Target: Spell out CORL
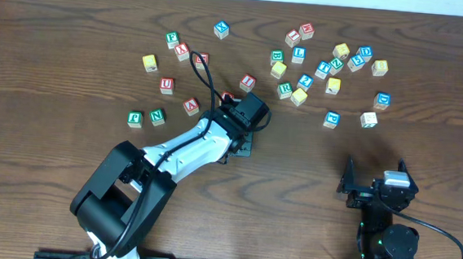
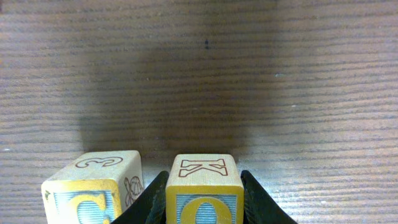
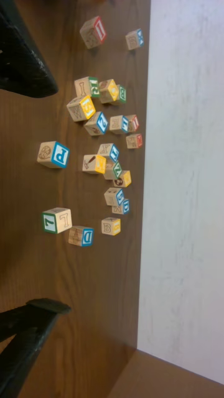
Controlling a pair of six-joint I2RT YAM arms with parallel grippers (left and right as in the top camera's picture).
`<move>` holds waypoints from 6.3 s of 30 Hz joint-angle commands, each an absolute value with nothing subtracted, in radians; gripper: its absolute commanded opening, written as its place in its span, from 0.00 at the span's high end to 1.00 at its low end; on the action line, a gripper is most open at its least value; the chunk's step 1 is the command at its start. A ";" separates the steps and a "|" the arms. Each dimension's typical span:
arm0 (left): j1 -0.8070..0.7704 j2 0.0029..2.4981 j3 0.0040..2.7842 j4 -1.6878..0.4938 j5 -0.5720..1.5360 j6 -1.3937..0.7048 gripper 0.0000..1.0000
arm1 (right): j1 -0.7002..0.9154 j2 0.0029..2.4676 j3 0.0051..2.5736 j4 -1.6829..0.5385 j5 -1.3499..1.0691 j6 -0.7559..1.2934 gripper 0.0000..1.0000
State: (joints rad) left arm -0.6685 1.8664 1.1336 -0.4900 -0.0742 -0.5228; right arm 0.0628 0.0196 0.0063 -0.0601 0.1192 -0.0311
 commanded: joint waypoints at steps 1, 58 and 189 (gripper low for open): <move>-0.669 1.871 1.118 -0.484 -0.098 -0.516 0.92 | 0.060 0.024 0.006 -0.064 0.113 -0.039 0.01; -0.685 1.875 1.081 -0.462 -0.120 -0.514 0.78 | 0.060 0.024 0.006 -0.064 0.113 -0.039 0.01; -0.015 1.090 1.106 -0.718 0.052 -0.030 0.08 | 0.327 1.967 1.942 -1.096 -0.050 -0.022 0.07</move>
